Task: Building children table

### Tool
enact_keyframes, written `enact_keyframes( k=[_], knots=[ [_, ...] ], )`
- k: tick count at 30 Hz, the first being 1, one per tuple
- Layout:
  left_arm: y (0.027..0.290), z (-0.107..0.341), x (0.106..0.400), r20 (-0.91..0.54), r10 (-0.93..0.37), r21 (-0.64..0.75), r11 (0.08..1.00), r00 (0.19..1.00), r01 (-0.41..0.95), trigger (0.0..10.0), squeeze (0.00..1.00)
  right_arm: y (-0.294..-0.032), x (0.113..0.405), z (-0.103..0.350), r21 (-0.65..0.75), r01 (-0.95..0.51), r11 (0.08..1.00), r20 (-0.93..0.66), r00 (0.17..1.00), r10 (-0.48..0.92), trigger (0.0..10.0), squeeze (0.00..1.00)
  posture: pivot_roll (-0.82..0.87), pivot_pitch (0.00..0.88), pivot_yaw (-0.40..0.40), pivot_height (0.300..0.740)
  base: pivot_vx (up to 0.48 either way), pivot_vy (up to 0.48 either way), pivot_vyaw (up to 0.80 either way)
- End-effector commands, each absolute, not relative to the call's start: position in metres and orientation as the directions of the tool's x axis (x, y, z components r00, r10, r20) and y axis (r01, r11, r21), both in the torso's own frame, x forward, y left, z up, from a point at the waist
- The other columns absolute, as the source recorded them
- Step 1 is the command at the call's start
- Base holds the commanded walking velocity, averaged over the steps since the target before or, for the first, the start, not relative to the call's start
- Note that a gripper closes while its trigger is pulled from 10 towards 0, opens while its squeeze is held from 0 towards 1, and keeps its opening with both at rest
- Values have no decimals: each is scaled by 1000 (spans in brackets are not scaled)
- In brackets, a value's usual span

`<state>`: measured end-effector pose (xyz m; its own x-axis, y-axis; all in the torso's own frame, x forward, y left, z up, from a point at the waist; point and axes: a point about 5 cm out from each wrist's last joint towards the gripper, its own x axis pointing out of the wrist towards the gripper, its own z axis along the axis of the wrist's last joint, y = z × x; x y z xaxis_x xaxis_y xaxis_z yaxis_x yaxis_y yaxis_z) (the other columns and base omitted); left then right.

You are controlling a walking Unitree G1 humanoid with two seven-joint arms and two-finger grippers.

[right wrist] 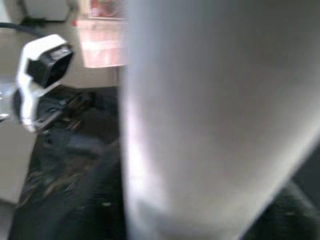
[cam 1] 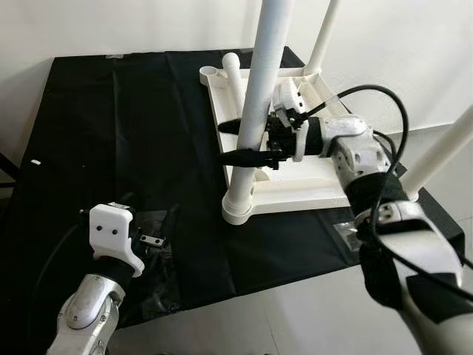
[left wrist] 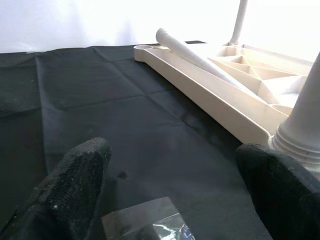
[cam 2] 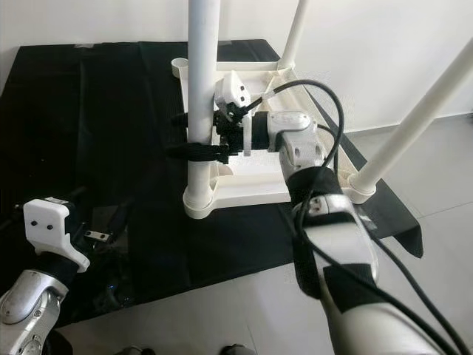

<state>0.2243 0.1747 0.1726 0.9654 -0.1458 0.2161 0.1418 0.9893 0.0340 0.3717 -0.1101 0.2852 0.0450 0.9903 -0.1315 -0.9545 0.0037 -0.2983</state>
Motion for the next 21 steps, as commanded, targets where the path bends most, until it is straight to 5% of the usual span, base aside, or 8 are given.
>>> enact_keyframes(
  k=[1,7,12,14,16,17,21],
  knots=[
    [172,169,222,199,-148,36,989,969,144,10000,0,-113,372,290,-314,-949,-8,-141,38,989,0,0,-13,183,-112,740,0,0,0],
    [172,169,224,203,-145,32,989,968,141,10000,0,-119,363,277,-262,-962,-73,-132,-39,990,0,0,-41,184,-121,740,0,0,0],
    [173,169,225,206,-142,30,990,968,139,10000,0,-120,351,250,-230,-973,-17,-106,7,994,0,0,-66,185,-126,740,0,0,0],
    [174,170,226,208,-142,30,990,968,138,10000,0,-110,335,215,-145,-972,188,-113,205,972,0,0,-73,185,-126,740,0,0,0],
    [174,170,226,208,-142,30,990,968,138,10000,0,-110,335,215,-145,-972,188,-113,205,972,0,0,-73,185,-126,740,0,0,0],
    [175,170,227,208,-143,32,990,968,140,10000,0,-103,332,189,-163,-759,630,-141,650,747,0,0,-87,181,-118,740,0,0,0],
    [179,168,230,204,-147,36,989,968,143,10000,0,-88,286,171,-145,-596,790,-165,802,575,0,0,-103,170,-96,740,0,0,0]
  ],
)
